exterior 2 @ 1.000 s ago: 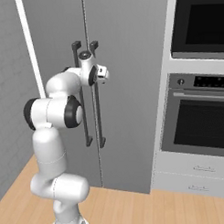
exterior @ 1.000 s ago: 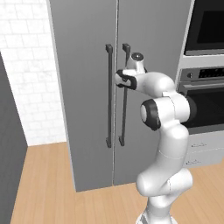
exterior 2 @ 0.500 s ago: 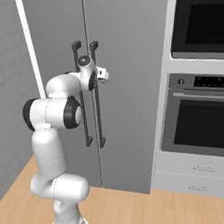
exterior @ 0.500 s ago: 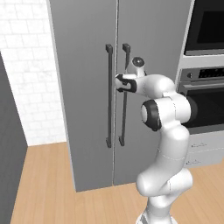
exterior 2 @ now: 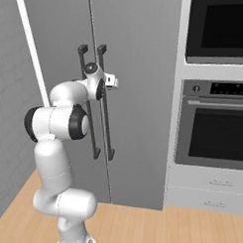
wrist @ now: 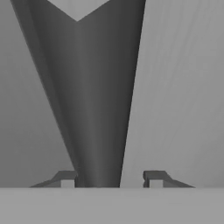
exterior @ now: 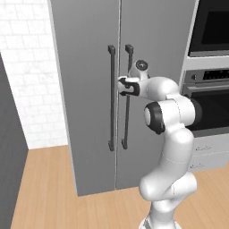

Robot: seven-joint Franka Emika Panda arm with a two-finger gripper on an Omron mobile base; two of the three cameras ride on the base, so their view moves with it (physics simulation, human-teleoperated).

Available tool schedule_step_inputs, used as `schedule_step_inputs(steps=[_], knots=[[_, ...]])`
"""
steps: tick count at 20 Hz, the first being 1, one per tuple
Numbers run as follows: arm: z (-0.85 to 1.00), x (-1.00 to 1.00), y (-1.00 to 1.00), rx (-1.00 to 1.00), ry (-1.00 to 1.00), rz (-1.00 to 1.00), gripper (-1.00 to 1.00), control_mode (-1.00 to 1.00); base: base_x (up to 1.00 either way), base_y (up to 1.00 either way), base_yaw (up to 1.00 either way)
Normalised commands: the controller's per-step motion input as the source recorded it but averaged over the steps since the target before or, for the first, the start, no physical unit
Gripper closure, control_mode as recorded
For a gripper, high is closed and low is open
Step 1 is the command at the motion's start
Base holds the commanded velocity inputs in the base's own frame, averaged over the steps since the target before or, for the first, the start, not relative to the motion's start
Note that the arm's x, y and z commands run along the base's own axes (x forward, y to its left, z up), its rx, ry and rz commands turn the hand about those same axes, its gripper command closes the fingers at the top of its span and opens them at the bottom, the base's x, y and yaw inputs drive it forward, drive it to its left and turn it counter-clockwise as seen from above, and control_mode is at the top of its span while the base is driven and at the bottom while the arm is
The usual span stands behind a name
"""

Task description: Grab a lemon wedge from the fridge and one ice cube from the ice bowl, and put them in the glass of lemonade.

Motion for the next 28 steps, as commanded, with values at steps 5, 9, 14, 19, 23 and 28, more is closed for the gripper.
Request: schedule_step_inputs(steps=[5,9,14,19,23,28], knots=[[0.00,0.16,0.00,0.00,0.00,0.00,1.00,-1.00,0.00,0.00,0.00],[0.00,0.03,-0.06,0.00,-0.02,0.00,1.00,-1.00,0.00,0.00,0.00],[0.24,-0.32,-0.33,0.03,-0.03,0.00,1.00,-1.00,0.00,0.00,0.00],[0.31,-0.54,-0.53,0.09,0.00,-0.04,1.00,-1.00,0.00,0.00,0.00],[0.21,-0.87,-0.64,0.12,-0.02,-0.07,1.00,-1.00,0.00,0.00,0.00],[0.20,-0.99,-0.72,0.13,-0.05,-0.07,1.00,-1.00,0.00,0.00,0.00]])
